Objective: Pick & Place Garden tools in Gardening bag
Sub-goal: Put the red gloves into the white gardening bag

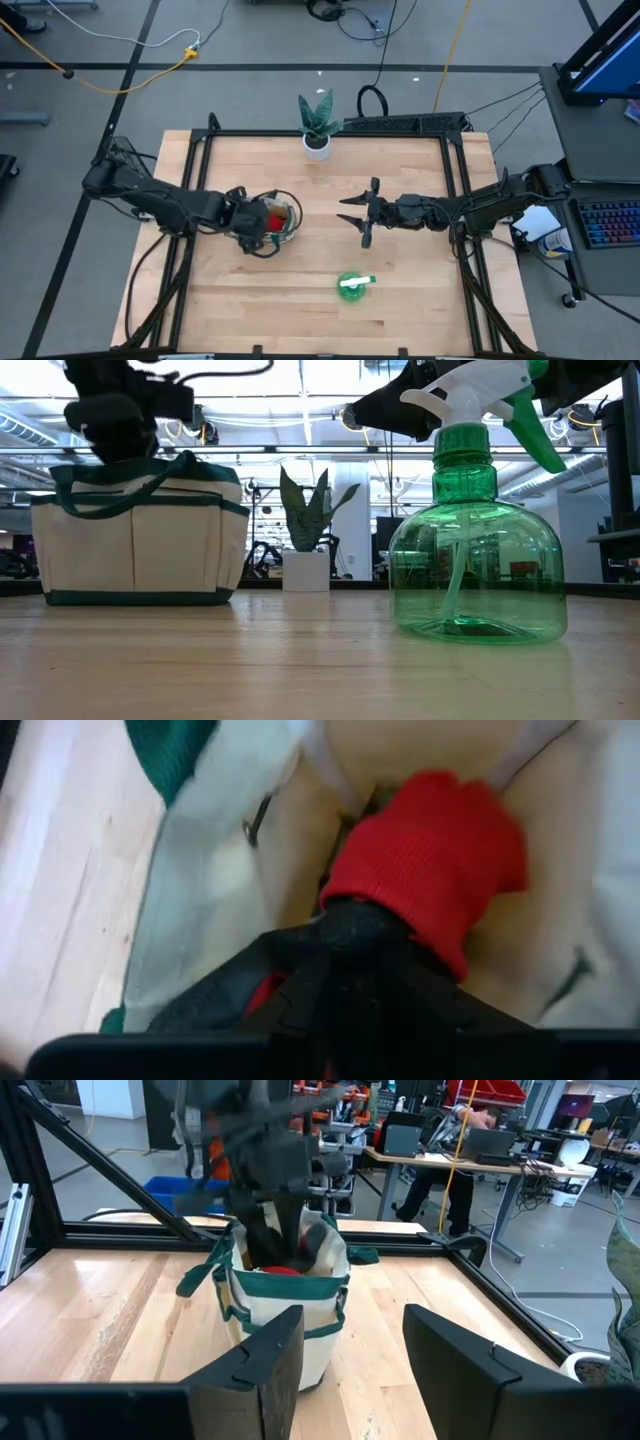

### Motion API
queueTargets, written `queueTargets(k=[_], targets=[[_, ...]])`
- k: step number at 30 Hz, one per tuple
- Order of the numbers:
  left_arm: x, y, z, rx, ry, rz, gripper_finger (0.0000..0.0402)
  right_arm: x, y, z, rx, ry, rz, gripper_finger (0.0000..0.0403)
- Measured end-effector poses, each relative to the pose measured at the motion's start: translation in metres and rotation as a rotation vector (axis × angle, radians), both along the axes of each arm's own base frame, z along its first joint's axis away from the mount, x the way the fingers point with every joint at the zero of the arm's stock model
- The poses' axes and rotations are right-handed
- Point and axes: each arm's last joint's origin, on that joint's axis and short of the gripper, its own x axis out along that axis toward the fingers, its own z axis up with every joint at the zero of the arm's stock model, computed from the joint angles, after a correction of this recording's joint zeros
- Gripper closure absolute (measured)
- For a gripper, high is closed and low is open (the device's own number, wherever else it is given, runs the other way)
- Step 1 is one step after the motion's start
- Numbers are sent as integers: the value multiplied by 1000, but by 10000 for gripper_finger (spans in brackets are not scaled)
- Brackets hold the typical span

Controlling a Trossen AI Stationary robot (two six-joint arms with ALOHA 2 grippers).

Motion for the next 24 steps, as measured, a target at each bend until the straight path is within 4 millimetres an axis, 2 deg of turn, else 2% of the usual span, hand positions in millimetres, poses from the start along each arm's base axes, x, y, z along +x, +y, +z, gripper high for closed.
queueTargets(k=[12,18,24], targets=[[11,-4,-24,-60,152,-22,312,0,0,0,0,0,0,236],[15,0,-28,-195,179,-29,312,0,0,0,0,0,2,236],[19,9,-28,-215,166,-41,312,0,1,-1,0,7,31,236]])
